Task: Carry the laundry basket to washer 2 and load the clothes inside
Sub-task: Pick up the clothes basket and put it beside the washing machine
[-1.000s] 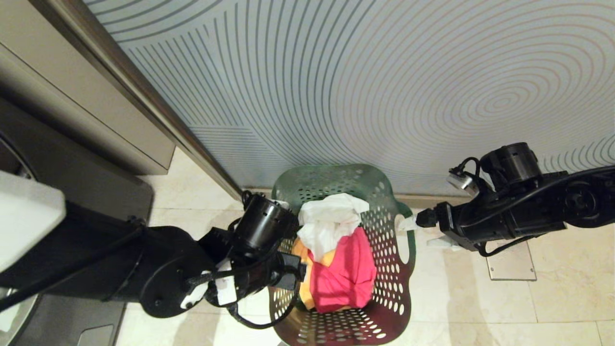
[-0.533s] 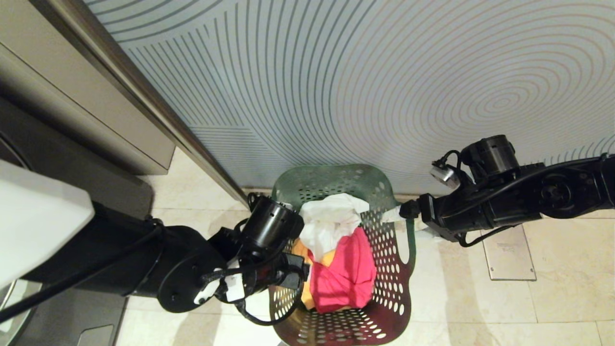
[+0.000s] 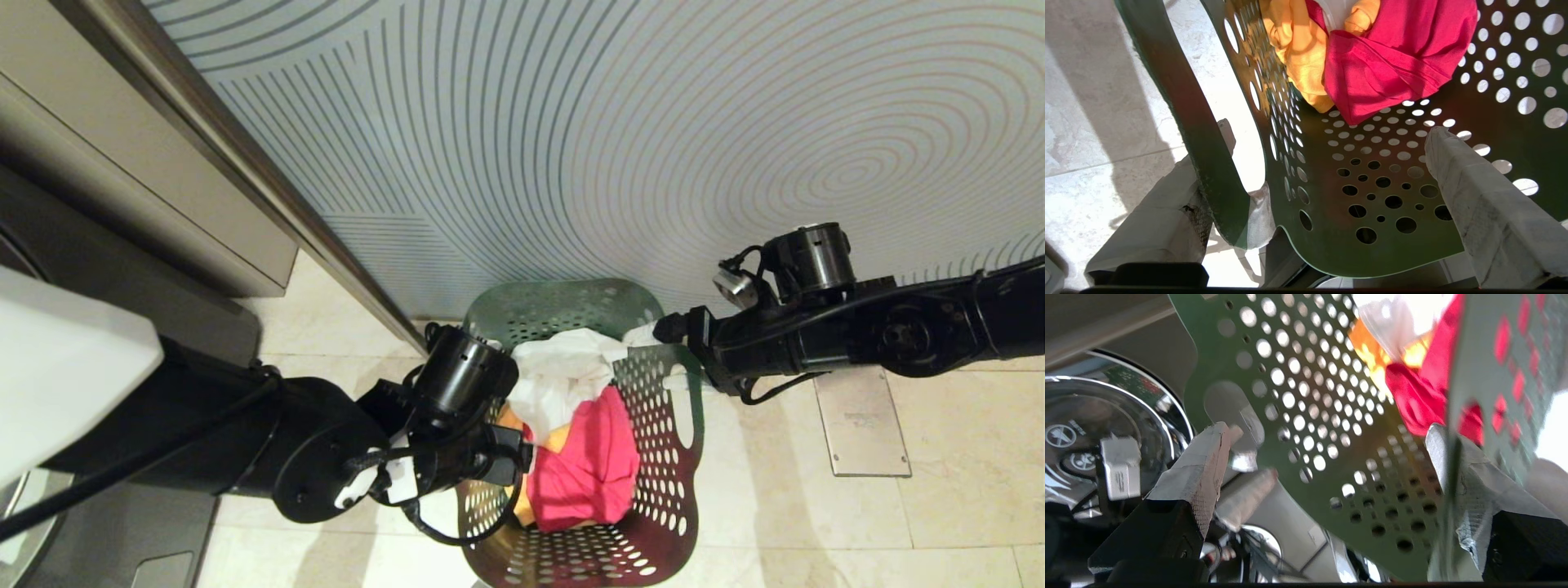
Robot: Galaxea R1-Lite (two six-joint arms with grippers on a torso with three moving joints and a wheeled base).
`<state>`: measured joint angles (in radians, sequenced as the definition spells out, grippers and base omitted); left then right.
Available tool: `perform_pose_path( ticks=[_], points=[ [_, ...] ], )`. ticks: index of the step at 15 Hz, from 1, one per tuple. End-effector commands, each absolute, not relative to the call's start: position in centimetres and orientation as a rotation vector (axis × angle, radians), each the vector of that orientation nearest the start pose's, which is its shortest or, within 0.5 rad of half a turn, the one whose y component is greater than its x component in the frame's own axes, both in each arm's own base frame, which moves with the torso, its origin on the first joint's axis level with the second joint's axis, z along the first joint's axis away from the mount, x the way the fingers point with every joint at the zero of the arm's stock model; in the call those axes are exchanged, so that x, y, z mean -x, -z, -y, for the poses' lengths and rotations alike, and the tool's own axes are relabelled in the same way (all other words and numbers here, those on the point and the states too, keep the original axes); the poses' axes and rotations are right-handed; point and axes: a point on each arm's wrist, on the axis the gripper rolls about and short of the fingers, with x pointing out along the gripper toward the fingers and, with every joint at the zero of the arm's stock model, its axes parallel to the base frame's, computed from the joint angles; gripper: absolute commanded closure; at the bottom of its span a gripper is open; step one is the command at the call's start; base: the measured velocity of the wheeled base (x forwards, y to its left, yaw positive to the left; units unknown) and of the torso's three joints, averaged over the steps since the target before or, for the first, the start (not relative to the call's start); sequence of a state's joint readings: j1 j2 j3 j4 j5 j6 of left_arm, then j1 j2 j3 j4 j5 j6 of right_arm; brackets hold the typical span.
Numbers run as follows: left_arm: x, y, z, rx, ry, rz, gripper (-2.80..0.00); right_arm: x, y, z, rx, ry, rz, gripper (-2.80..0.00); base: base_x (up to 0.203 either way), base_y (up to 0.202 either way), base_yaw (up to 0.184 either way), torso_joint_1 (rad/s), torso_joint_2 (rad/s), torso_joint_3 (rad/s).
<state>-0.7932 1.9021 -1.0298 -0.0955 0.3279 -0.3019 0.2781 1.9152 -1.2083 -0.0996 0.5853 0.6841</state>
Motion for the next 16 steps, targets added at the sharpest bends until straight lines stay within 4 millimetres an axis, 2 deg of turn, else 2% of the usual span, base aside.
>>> perform_pose_path(
  ticks=[1,6,11,16],
  points=[
    [-24.4,-12.8,23.7,-0.128,0.332,-0.715,-2.80,-35.2,-15.9,-11.8,-0.721,-0.600,-0.898,-2.80,0.000,0.000,0.000,0.000,0.00,0.000],
    [-24.4,-12.6,24.0,-0.104,0.407,-0.749,-2.80,-35.6,-14.5,-12.7,-0.697,-0.609,-0.922,-2.80,0.000,0.000,0.000,0.000,0.00,0.000],
    [-25.7,-14.1,25.6,0.065,0.473,-0.758,-2.80,-35.6,-13.5,-13.7,-0.648,-0.617,-0.935,-2.80,0.000,0.000,0.000,0.000,0.00,0.000],
    [-26.4,-11.9,26.3,0.079,0.472,-0.819,-2.80,-35.8,-13.1,-14.0,-0.643,-0.609,-0.942,-2.80,0.000,0.000,0.000,0.000,0.00,0.000]
  ],
)
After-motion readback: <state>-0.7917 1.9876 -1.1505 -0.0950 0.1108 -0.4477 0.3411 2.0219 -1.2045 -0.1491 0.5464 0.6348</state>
